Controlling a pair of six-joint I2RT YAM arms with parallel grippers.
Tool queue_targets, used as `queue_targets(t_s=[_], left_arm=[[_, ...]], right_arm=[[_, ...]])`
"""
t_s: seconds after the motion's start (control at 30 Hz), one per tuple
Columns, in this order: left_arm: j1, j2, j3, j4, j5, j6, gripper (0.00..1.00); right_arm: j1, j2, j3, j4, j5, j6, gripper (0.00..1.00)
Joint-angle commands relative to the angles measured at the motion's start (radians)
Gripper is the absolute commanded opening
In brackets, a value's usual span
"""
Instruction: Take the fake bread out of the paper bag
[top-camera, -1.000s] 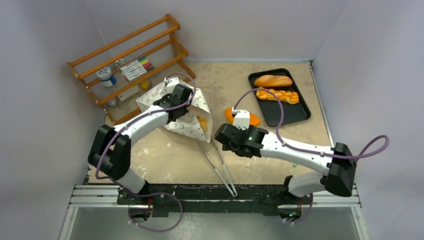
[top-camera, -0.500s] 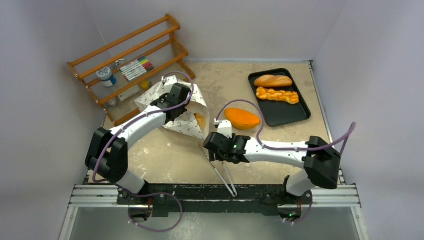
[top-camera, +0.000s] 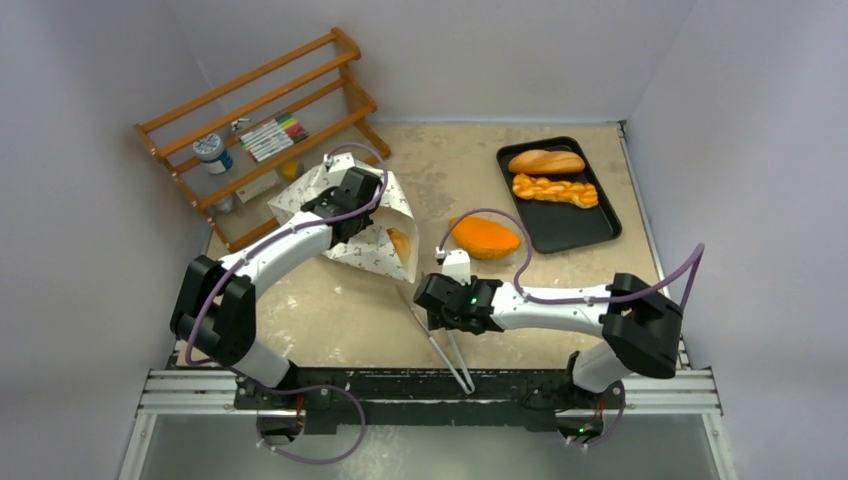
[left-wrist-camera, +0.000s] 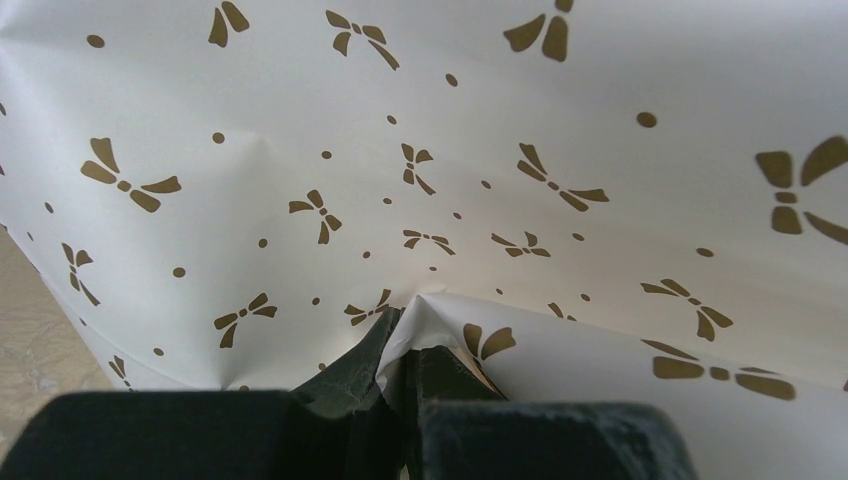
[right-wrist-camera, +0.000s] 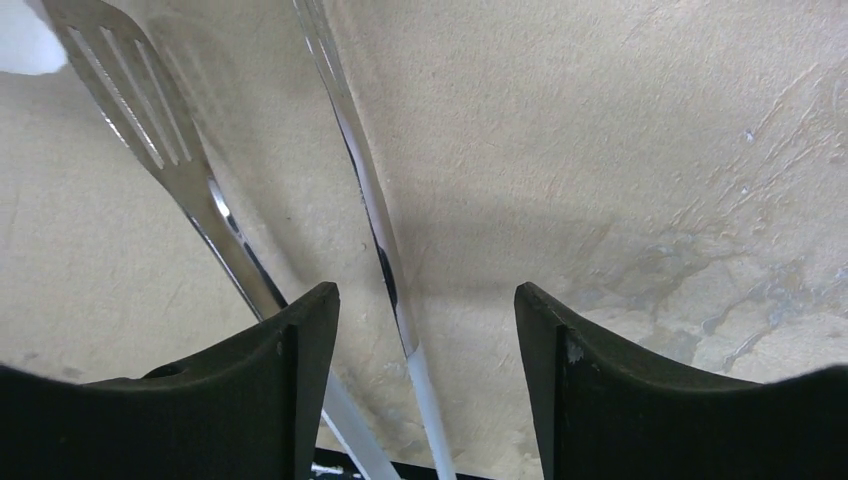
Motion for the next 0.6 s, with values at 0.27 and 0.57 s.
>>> queue_targets(t_s=[0.27, 0.57], left_arm=[[0.015, -0.051, -0.003, 0.031, -0.043, 0.016, 0.0], [0.015, -0.052, -0.003, 0.035, -0.035, 0.017, 0.0]], right_arm=[[0.008, 0.055, -0.042, 0.066, -0.046, 0.006, 0.51], [0.01, 0.006, -0.039, 0.016, 0.003, 0.035, 0.0]])
